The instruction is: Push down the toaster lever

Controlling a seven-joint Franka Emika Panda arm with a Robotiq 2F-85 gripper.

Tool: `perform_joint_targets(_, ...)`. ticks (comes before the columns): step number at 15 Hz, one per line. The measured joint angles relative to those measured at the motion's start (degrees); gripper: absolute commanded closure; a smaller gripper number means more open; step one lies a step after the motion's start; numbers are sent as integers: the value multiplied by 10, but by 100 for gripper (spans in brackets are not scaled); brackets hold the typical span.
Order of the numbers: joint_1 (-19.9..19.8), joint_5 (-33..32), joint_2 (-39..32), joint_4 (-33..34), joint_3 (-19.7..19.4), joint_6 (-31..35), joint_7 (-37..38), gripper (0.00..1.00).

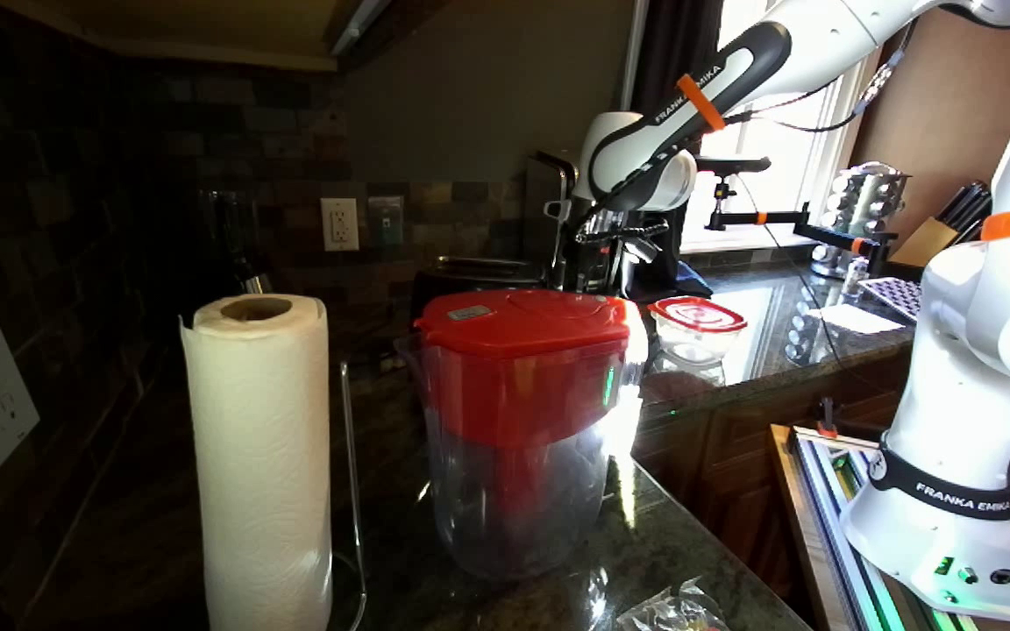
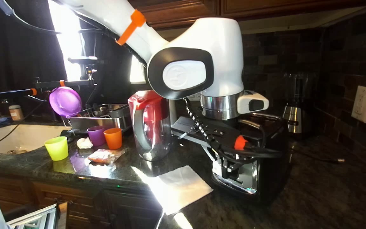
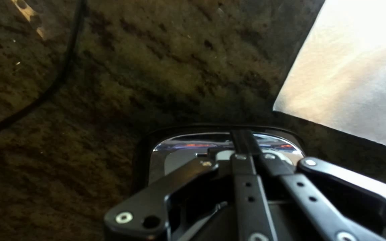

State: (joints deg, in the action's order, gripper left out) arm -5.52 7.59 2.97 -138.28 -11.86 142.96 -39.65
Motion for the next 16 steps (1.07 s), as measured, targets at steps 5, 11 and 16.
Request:
perform_joint_targets(5, -1, 0, 2, -1, 1, 0, 0, 100)
perform_joint_targets(11, -2, -9, 16, -5, 3, 0, 3, 100)
perform_joint_targets(16, -9, -89, 47, -4, 5, 0, 80, 100)
